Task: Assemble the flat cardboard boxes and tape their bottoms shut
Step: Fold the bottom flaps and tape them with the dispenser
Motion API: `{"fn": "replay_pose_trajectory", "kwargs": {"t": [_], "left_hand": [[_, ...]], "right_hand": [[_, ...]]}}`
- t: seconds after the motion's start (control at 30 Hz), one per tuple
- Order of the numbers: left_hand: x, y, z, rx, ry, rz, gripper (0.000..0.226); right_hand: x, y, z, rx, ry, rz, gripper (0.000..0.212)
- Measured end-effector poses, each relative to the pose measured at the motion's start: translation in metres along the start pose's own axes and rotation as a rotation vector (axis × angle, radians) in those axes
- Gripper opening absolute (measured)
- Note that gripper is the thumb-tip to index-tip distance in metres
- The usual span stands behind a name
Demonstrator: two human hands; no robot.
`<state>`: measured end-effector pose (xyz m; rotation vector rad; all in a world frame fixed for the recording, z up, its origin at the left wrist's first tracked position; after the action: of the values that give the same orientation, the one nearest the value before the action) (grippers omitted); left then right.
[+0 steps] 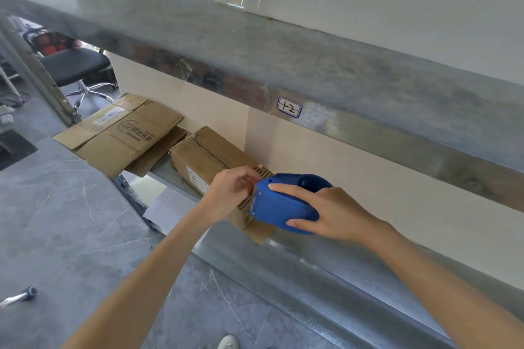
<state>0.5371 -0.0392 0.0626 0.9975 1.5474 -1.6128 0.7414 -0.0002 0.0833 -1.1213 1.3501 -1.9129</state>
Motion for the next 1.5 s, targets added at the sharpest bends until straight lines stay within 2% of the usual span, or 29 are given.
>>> {"fn": "replay_pose_trajectory", "kwargs": {"t": [0.17, 0.27, 0.43, 0.57, 0.73, 0.83, 0.97, 1.13, 1.37, 1.5], "left_hand": [[0.005, -0.001, 0.001, 0.003, -0.008, -0.006, 0.049], [0.01, -0.004, 0.003, -0.022, -0.005, -0.005, 0.052], [0.011, -0.009, 0.013, -0.063, 0.034, -0.006, 0.034], [0.047, -0.037, 0.044, -0.224, -0.079, 0.01, 0.033], [0.064, -0.024, 0.066, -0.175, -0.144, 0.059, 0.027], [0.065, -0.013, 0.068, -0.198, -0.139, 0.099, 0.026], [0.061, -0.013, 0.063, -0.253, -0.084, 0.026, 0.035], [0.062, -0.01, 0.056, -0.223, -0.061, -0.016, 0.033], [0.063, -0.002, 0.044, -0.21, 0.017, -0.075, 0.045], [0.071, 0.007, 0.04, -0.195, 0.07, -0.099, 0.041]], "right_hand": [[0.006, -0.003, -0.002, 0.012, -0.042, -0.144, 0.072], [0.014, -0.007, -0.001, 0.005, -0.096, -0.14, 0.061], [0.014, -0.016, -0.002, 0.012, -0.089, -0.051, 0.055], [-0.007, -0.015, 0.013, 0.019, -0.05, 0.01, 0.057], [-0.031, -0.01, 0.028, 0.043, 0.026, 0.019, 0.059], [-0.038, -0.009, 0.031, 0.04, 0.055, -0.001, 0.059], [-0.041, -0.002, 0.036, 0.058, 0.081, -0.006, 0.058], [-0.036, 0.0, 0.038, 0.103, 0.114, 0.068, 0.056], [-0.048, 0.003, 0.042, 0.063, 0.184, 0.058, 0.055], [-0.054, 0.009, 0.04, 0.054, 0.198, 0.085, 0.054]]}}
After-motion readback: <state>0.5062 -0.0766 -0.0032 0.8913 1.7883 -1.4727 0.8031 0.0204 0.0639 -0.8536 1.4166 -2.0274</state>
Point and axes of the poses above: each hand's wrist, its own z-axis away from the middle knuckle, its own y-axis out of the palm, x = y × z, the point moved 5 cm from there along -z, towards the middle knuckle, and after that the axes turned 8 degrees about x, right-handed, at the moved point
